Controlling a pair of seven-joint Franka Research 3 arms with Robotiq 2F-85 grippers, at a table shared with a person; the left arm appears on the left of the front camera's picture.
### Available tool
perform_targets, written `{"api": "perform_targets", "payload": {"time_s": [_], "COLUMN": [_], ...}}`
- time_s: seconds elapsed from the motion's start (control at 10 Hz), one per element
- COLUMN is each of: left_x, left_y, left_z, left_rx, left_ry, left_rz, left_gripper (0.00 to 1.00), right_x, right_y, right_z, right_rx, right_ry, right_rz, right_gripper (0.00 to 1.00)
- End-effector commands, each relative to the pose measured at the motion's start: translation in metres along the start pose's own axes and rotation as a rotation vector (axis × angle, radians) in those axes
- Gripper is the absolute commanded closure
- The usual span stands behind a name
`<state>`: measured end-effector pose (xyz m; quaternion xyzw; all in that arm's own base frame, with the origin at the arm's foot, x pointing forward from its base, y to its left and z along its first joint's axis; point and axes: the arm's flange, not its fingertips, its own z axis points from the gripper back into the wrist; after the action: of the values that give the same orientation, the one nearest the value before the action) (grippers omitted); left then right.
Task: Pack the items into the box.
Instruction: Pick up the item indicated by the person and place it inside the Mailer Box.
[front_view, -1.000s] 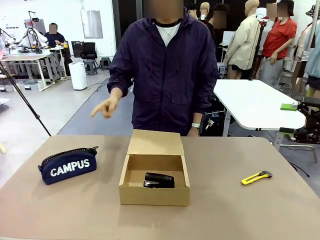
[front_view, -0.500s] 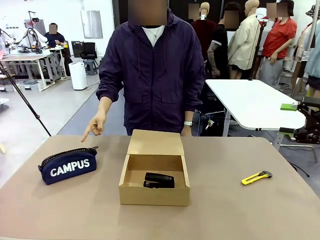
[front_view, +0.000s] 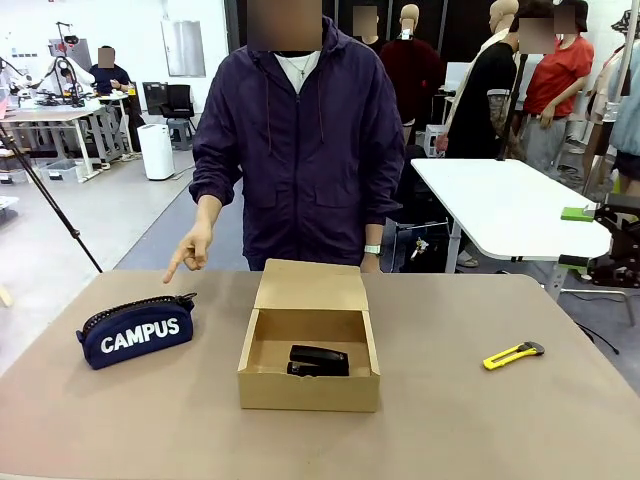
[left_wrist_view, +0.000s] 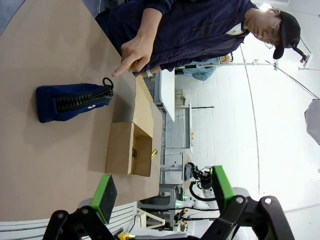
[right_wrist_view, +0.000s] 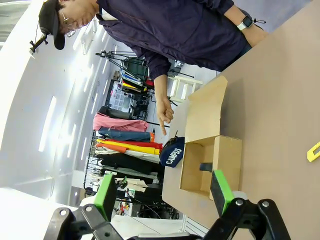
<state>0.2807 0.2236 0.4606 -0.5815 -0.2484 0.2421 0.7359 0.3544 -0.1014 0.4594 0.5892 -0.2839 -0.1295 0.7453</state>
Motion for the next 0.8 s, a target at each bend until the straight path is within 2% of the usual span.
{"api": "perform_targets", "payload": {"time_s": [0.0, 0.1, 0.2, 0.4, 0.5, 0.6, 0.7], "left_x": [-0.001, 0.000, 0.006, 0.014, 0.011, 0.004, -0.008], "left_y": [-0.002, 0.000, -0.028, -0.088, -0.103, -0.112, -0.119], "left_z": [0.001, 0.000, -0.033, -0.128, -0.168, -0.211, -0.245], "left_rx": [-0.008, 0.000, 0.145, 0.412, 0.519, 0.685, 0.822], "left_ry": [0.001, 0.000, 0.078, 0.284, 0.339, 0.367, 0.388], "left_rz": [-0.004, 0.000, -0.054, -0.227, -0.281, -0.346, -0.466], "left_gripper": [0.00, 0.00, 0.00, 0.00, 0.00, 0.00, 0.00], "right_x": [-0.001, -0.001, -0.001, -0.001, -0.001, -0.001, -0.001], "right_y": [0.003, 0.003, 0.003, 0.003, 0.003, 0.003, 0.003], "right_z": [0.002, 0.002, 0.002, 0.002, 0.002, 0.002, 0.002], "right_rx": [-0.005, -0.005, -0.005, -0.005, -0.005, -0.005, -0.005], "right_ry": [0.015, 0.015, 0.015, 0.015, 0.015, 0.015, 0.015], "right_rz": [-0.002, -0.002, -0.002, -0.002, -0.002, -0.002, -0.002], "right_gripper": [0.00, 0.00, 0.00, 0.00, 0.00, 0.00, 0.00]}}
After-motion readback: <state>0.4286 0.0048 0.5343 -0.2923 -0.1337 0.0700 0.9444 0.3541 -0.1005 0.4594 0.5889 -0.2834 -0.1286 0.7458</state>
